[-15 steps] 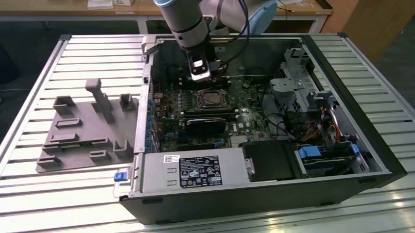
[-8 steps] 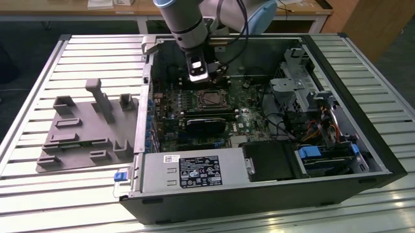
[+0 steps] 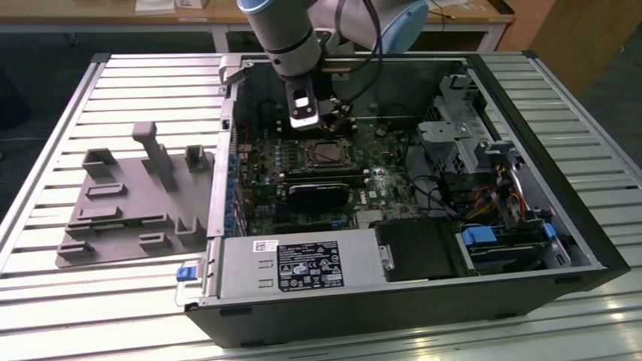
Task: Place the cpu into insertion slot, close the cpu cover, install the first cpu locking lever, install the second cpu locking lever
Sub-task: 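Install the first cpu locking lever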
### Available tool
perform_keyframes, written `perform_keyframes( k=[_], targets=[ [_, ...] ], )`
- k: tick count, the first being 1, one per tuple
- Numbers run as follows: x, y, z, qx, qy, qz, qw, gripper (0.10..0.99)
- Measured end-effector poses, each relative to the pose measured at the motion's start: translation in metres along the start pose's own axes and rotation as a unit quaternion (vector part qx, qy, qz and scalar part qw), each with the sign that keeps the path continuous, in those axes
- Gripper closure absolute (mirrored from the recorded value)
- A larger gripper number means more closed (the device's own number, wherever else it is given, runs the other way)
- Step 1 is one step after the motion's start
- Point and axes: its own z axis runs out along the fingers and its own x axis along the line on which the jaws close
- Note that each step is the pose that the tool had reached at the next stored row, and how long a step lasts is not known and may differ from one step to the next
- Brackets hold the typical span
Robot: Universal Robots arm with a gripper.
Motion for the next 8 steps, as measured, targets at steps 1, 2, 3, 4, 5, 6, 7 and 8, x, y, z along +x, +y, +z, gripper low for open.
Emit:
perform_keyframes(
  k=[1,2,3,4,5,6,7,8],
  targets=[
    [0.0002,0.0,0.0002,0.0003,-0.0004,0.001,1.0,0.984],
    [0.0004,0.0002,0.0004,0.0005,-0.0006,0.002,1.0,0.984],
    [0.0006,0.0004,0.0006,0.0006,-0.0008,0.003,1.0,0.984],
    [0.0008,0.0006,0.0007,0.0008,-0.0008,0.003,1.0,0.984],
    [0.0011,0.0009,0.0008,0.0008,-0.0009,0.003,1.0,0.984],
    [0.0014,0.0012,0.0009,0.0009,-0.0009,0.003,1.0,0.984],
    [0.0018,0.0017,0.0011,0.0009,-0.0009,0.003,1.0,0.984],
    [0.0023,0.0023,0.0012,0.0009,-0.0009,0.004,1.0,0.984]
  ],
)
